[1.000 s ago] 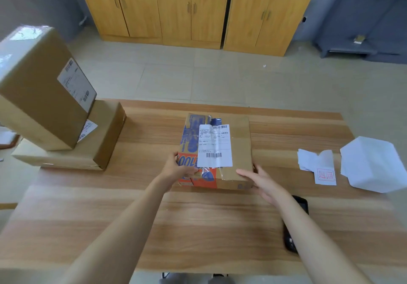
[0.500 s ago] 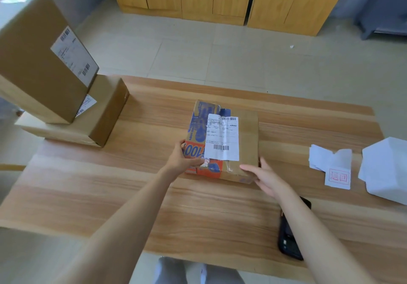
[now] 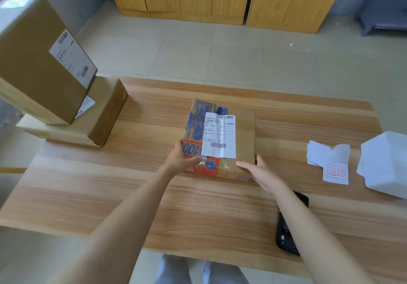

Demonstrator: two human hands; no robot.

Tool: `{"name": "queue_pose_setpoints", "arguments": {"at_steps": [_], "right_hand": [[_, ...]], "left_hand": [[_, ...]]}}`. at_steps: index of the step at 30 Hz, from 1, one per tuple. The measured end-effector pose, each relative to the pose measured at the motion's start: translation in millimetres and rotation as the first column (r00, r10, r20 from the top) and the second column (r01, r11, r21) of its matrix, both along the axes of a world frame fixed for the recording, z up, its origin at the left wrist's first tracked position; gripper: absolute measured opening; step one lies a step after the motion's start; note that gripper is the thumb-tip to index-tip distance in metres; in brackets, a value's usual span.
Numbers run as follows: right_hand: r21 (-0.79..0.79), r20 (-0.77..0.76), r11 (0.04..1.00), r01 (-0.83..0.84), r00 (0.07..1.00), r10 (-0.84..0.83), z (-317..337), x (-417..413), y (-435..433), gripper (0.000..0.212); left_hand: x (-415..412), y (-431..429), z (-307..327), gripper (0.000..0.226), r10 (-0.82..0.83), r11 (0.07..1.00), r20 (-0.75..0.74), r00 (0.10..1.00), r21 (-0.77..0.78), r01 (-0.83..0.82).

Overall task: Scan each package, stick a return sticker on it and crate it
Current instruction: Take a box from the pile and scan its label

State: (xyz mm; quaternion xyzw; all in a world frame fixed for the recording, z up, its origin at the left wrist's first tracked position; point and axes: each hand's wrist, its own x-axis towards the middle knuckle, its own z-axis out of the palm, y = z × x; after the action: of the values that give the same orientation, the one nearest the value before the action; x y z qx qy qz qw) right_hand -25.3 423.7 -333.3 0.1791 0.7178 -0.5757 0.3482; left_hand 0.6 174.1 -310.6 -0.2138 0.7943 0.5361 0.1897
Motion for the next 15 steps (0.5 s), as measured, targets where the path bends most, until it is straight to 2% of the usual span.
{"name": "queue_pose_setpoints", "arguments": {"at_steps": [3,8,9,12,15], "right_hand": [[0.116,-0.100,0.993,-0.017,0.995,0.029,7.3,6.8,-1.0,0.094],[0.128,-0.160,0.991,0.041,0.987,-0.020,12.5,24.2,11.1,0.093],[0.126,-0.168,0.991,0.050,0.985,-0.028,14.3,27.8,14.9,0.093],[0.127,-0.181,0.991,0.051,0.983,-0.027,17.7,36.9,28.5,0.092],[0.153,-0.187,0.986,0.060,0.982,-0.031,19.2,45.4,41.9,0.092]], "left_hand": [[6.0,-0.3,3.1,0.082,-0.048,0.985,0.028,0.998,-0.165,0.052],[22.4,-3.8,8.3,0.123,-0.070,0.949,0.094,0.993,-0.301,0.095],[25.9,-3.6,10.3,0.121,-0.076,0.939,0.102,0.992,-0.326,0.105],[36.1,0.0,16.1,0.093,-0.073,0.923,0.092,0.993,-0.371,0.102],[42.7,3.8,15.0,0.083,-0.063,0.910,0.078,0.995,-0.404,0.089]]}}
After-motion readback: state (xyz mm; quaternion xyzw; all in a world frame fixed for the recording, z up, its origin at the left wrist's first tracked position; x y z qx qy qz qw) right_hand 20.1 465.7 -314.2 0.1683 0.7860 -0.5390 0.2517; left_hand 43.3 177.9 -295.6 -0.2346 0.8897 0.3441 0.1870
